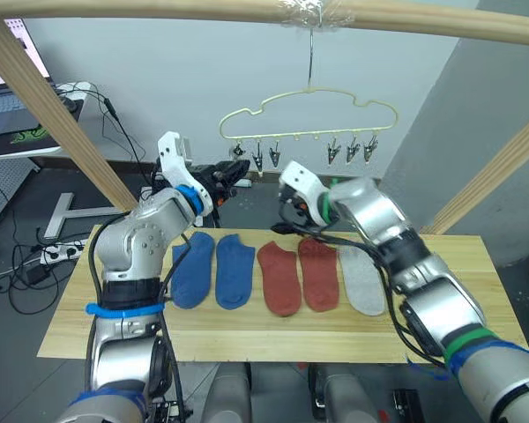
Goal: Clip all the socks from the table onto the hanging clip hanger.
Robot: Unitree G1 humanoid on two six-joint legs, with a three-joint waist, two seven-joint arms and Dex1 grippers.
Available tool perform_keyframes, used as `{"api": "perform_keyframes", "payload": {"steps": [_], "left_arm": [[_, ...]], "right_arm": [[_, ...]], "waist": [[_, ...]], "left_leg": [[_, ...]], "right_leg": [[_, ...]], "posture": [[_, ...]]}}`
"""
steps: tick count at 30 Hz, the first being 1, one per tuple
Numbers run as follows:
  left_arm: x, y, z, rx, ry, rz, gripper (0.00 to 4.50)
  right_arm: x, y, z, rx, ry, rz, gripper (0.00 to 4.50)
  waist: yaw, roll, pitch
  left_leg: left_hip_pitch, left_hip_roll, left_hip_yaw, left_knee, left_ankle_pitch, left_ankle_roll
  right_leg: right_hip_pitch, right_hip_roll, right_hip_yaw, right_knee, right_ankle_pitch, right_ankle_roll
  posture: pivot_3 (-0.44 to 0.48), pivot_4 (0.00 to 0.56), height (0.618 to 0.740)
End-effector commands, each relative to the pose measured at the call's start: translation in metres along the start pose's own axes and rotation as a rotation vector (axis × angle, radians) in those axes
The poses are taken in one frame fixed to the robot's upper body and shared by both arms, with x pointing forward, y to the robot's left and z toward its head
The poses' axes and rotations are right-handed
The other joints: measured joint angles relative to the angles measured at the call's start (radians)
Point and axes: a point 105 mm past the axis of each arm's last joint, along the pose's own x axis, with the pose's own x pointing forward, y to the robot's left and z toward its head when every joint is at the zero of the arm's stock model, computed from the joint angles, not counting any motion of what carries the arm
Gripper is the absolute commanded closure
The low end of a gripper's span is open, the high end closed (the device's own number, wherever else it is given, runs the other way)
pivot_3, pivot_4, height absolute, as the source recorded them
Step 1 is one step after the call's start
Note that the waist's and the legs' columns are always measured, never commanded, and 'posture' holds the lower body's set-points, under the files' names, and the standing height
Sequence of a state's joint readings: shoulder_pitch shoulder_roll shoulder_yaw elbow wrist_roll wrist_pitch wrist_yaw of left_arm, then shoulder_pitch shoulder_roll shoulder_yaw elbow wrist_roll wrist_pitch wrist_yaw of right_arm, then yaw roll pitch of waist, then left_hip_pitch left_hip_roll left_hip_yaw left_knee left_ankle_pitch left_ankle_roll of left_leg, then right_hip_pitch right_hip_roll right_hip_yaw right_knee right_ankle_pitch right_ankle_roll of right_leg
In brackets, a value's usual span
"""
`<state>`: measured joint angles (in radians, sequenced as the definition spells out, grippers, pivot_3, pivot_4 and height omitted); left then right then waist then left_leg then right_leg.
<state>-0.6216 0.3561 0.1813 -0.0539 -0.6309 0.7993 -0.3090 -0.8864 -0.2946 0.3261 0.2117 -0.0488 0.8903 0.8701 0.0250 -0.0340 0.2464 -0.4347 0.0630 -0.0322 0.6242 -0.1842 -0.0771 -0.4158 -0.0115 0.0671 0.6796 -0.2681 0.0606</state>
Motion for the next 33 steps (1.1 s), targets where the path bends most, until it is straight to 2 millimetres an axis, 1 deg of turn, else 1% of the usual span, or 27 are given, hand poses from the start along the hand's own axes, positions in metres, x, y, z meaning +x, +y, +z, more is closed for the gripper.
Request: {"api": "perform_keyframes", "payload": {"steps": [1, 5, 8, 12, 15, 24, 33], "left_arm": [[-0.006, -0.016, 0.011, 0.160, -0.057, -0.035, 2.54], [-0.007, -0.024, 0.007, 0.242, -0.103, -0.040, 2.54], [-0.003, -0.026, 0.001, 0.296, -0.130, -0.004, 2.54], [0.002, -0.027, -0.002, 0.366, -0.174, 0.050, 2.54], [0.006, -0.031, -0.004, 0.412, -0.208, 0.072, 2.54], [0.016, -0.024, -0.009, 0.470, -0.244, 0.184, 2.54], [0.023, -0.020, -0.008, 0.464, -0.255, 0.218, 2.54]], "right_arm": [[-0.034, 0.007, 0.005, 0.017, -0.092, -0.047, 0.04], [-0.066, 0.010, -0.013, 0.068, -0.118, -0.123, 0.04], [-0.088, 0.009, -0.017, 0.088, -0.165, -0.192, 0.04], [-0.111, 0.011, -0.015, 0.089, -0.218, -0.229, 0.04], [-0.129, 0.011, -0.006, 0.080, -0.273, -0.238, 0.04], [-0.163, 0.011, 0.025, 0.041, -0.386, -0.196, 0.04], [-0.173, 0.021, 0.042, -0.001, -0.414, -0.151, 0.04]], "waist": [[0.001, 0.000, 0.000], [0.000, 0.000, 0.000], [0.000, 0.000, 0.000], [-0.002, 0.000, 0.000], [-0.003, 0.000, 0.000], [-0.006, 0.000, 0.000], [-0.015, 0.000, 0.000]], "left_leg": [[0.000, 0.000, 0.000, 0.000, 0.000, 0.000], [0.000, 0.000, 0.000, 0.002, 0.000, 0.000], [0.001, 0.000, 0.001, 0.003, 0.000, 0.000], [0.001, 0.000, 0.001, 0.004, 0.000, 0.000], [0.001, 0.000, 0.001, 0.004, 0.000, 0.001], [0.001, 0.000, 0.002, 0.004, 0.000, 0.001], [0.001, 0.000, 0.002, 0.004, 0.000, 0.001]], "right_leg": [[0.000, 0.000, 0.000, 0.000, 0.000, 0.000], [0.001, 0.000, 0.001, 0.000, 0.000, 0.000], [0.002, 0.000, 0.001, 0.000, 0.000, 0.000], [0.002, 0.000, 0.002, -0.001, 0.000, 0.000], [0.002, 0.001, 0.003, -0.001, 0.000, 0.000], [0.002, 0.001, 0.003, -0.001, 0.000, 0.000], [0.002, 0.001, 0.003, -0.001, 0.000, 0.000]], "posture": [[0.151, 0.179, 0.740], [0.131, 0.185, 0.740], [0.115, 0.187, 0.740], [0.088, 0.191, 0.740], [0.074, 0.193, 0.740], [0.042, 0.190, 0.740], [0.010, 0.206, 0.740]]}}
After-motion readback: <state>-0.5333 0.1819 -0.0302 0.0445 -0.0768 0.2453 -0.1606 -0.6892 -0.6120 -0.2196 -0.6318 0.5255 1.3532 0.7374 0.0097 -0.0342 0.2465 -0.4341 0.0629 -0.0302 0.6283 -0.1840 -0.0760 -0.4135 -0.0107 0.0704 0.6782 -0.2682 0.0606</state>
